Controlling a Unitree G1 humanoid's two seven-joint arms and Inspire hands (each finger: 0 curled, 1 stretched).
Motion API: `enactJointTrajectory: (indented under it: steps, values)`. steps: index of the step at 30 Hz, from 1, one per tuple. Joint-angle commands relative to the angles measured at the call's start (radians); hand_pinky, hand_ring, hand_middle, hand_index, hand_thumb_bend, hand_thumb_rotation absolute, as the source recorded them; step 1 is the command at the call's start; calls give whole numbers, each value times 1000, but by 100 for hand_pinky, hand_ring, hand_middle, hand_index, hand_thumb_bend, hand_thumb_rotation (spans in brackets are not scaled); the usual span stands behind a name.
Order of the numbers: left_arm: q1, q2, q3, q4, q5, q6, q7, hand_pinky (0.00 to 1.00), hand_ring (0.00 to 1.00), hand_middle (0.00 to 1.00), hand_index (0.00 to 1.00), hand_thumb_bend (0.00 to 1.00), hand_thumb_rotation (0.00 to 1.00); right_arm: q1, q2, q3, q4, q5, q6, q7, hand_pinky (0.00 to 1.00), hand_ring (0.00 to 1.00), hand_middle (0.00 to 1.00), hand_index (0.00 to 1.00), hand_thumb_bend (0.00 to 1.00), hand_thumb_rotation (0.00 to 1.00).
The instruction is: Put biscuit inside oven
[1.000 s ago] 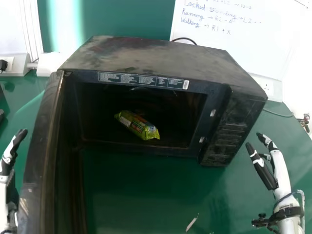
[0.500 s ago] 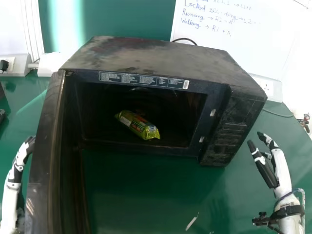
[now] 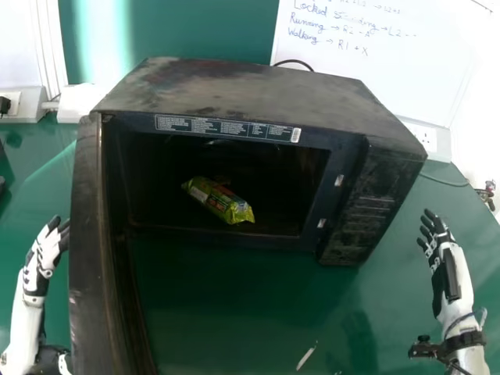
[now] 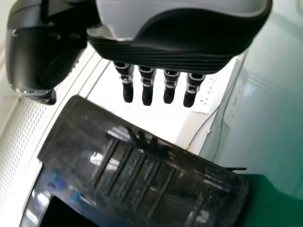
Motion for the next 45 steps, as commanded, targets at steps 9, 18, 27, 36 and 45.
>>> enactJointTrajectory:
  steps: [9, 18, 27, 36, 45]
  values:
    - [75, -16, -30, -142, 27, 95, 6, 98, 100, 99, 100, 92, 100, -29, 24, -24, 93, 127, -72, 6, 100, 100, 100, 98, 65, 42]
    - [74, -2, -67, -186, 47, 125, 33, 96, 96, 98, 98, 100, 100, -26, 23, -27, 126, 170, -102, 18, 100, 100, 100, 99, 67, 50]
    - [49, -3, -51, -197, 113, 112, 70, 91, 95, 97, 96, 97, 95, -31, 24, -28, 161, 175, -129, 11, 100, 100, 100, 98, 58, 55]
    - [65, 21, -97, -195, 149, 103, 76, 84, 93, 97, 95, 100, 93, -31, 24, -27, 172, 172, -144, 3, 100, 100, 100, 99, 59, 55]
    - [79, 23, -149, -296, 188, 179, 75, 87, 90, 94, 94, 100, 85, -28, 23, -25, 158, 175, -123, -12, 100, 100, 100, 99, 63, 55]
